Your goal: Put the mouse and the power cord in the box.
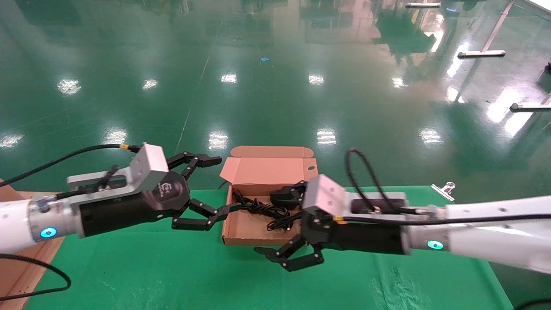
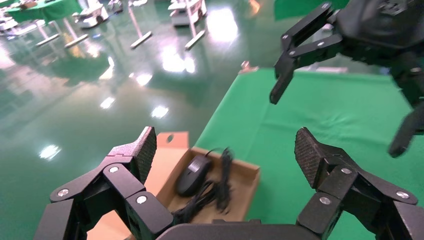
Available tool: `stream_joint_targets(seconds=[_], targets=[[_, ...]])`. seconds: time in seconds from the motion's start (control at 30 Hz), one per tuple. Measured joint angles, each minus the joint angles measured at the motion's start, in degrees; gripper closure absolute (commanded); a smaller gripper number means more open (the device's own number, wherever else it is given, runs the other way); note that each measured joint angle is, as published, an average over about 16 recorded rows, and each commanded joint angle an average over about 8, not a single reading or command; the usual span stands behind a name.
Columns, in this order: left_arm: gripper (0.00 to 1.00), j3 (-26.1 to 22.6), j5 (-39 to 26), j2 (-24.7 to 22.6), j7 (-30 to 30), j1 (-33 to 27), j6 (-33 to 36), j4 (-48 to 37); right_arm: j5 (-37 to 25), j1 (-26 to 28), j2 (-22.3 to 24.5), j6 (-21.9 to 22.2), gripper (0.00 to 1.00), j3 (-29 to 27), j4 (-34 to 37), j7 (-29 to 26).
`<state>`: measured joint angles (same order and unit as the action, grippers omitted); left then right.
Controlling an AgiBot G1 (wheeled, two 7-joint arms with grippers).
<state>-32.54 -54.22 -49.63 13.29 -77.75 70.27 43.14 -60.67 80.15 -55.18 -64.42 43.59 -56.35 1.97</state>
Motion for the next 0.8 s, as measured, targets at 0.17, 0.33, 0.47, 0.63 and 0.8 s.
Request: stream_joint_targets(seconds=[0.17,0.33,0.47,0.63,0.8], targets=[[0.00,3.0,2.3,2.7,-4.4,3.0,2.8,5.6,3.4,-3.4,3.7,-3.9,0.00,-5.0,-3.1,-2.3],[0.00,6.1,4.5,5.4,-8.8,6.0,5.7,11.2,6.8,-6.8,7.3,-7.7,0.00,-10.0,-6.3,-4.6],[0.00,8.5,6.4,7.5,-12.4,8.3,8.0,15.7,9.6,-9.5,10.3,-10.8,0.00,-14.0,-8.8,-6.5],[0.00,11.5,8.6,10.2,-16.8,11.3,10.8,21.3,13.0,-12.8,13.9,-14.7,0.00,-19.0,-11.9,-8.8],[0.00,13.6,10.2,12.0,-19.8,13.3,12.7,25.0,15.3,-15.1,16.4,-17.3,0.00,-22.4,-14.0,-10.3]])
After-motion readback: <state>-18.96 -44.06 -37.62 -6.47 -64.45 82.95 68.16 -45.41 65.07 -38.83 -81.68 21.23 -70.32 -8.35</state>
